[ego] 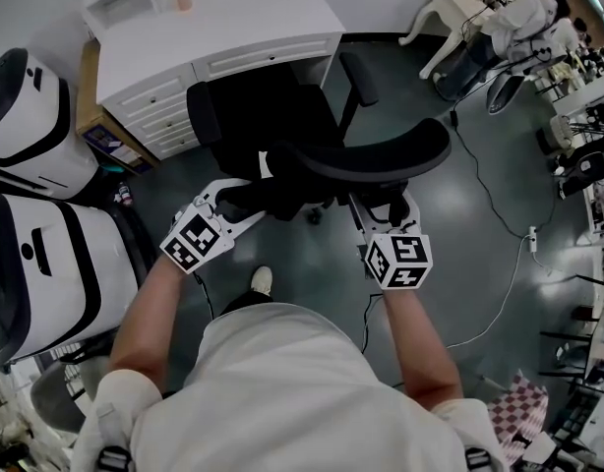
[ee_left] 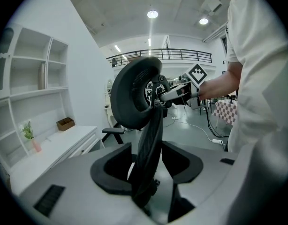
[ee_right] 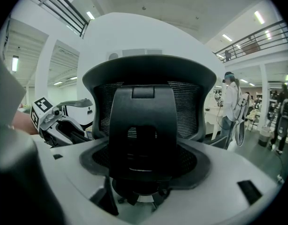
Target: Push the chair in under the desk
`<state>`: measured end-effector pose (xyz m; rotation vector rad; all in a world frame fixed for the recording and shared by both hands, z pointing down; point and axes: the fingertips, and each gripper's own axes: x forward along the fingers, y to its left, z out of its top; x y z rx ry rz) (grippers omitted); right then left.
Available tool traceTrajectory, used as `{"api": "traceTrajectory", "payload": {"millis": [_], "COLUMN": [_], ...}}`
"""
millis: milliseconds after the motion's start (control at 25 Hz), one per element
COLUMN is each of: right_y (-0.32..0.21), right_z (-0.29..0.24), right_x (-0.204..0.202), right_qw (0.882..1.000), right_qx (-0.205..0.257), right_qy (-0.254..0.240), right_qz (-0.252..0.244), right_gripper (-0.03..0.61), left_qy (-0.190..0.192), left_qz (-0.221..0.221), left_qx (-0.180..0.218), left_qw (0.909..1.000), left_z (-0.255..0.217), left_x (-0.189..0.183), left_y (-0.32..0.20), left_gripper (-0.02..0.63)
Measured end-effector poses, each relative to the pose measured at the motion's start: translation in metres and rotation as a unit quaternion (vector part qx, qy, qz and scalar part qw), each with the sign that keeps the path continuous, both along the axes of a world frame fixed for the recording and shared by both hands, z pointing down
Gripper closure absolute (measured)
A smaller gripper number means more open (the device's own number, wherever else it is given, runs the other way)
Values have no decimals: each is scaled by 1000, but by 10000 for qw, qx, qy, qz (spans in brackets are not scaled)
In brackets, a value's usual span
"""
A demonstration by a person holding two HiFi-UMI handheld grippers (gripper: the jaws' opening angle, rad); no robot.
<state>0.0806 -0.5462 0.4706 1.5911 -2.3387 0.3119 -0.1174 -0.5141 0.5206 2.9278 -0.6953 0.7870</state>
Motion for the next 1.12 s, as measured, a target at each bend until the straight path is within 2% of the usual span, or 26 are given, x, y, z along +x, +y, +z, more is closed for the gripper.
{"api": "traceTrajectory", "payload": {"millis": [1120], "right_y": [-68], "right_z": [0], "right_x": [-21], "right_qw": [10000], "right_qx": [19], "right_qy": [0], "right_qz": [12], "right_gripper": [242], "left_qy": [88], "left_qz": [167], "left_qx": [22], "left_qw": [9998], "left_z": [1], "left_x": [-20], "left_y": [-69], "left_gripper": [419]}}
